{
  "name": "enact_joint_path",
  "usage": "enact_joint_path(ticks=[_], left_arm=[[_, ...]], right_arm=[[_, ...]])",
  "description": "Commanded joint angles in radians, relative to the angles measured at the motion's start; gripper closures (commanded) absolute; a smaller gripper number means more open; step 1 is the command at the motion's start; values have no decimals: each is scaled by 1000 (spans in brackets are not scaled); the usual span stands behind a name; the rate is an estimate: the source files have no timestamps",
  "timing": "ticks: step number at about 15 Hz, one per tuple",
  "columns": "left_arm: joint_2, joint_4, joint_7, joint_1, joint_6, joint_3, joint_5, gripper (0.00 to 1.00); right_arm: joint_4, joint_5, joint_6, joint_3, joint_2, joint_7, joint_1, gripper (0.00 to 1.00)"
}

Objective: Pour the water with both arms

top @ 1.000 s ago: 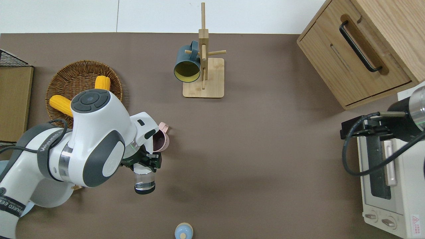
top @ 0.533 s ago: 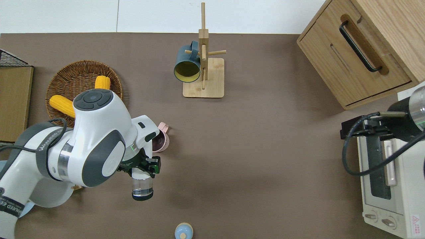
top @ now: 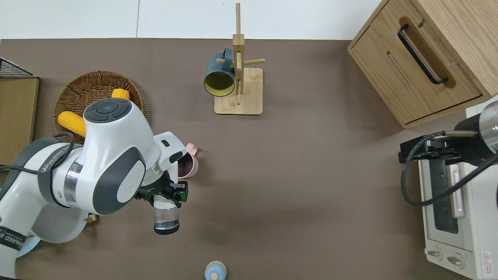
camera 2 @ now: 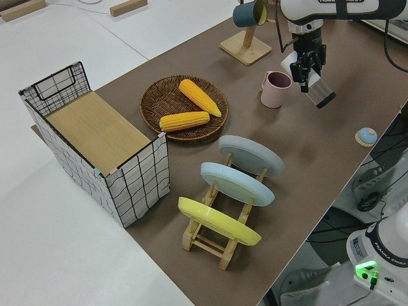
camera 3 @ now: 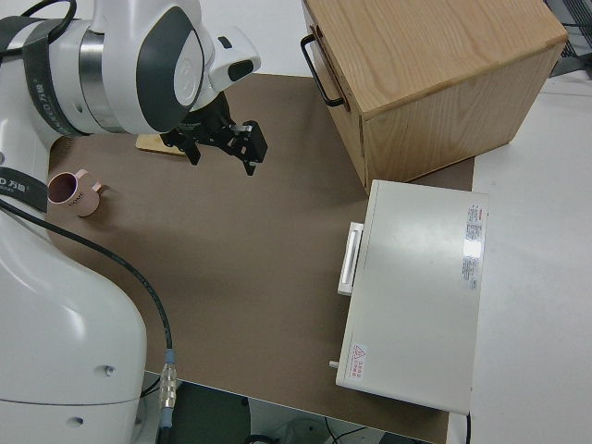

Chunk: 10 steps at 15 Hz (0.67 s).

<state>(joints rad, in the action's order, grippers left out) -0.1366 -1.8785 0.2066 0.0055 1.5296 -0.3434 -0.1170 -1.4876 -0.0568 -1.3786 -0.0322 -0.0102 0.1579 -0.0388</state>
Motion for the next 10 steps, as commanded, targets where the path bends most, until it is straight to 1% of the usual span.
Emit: enact_joint_path(ticks=[1,3,10], left_arm=[[-32,65,59,-9,-46,-8,42,1000],[-34,81,63,-10,-71,-8,42,1000],[-38,82,65,-15,-71,-9,42,1000]], right_arm=[[-19,-8,-7,-6,18,-20,13,15],[-19,-8,-7,-6,18,-20,13,15],[-20,-8,-8,-6,18,-20,13,15]])
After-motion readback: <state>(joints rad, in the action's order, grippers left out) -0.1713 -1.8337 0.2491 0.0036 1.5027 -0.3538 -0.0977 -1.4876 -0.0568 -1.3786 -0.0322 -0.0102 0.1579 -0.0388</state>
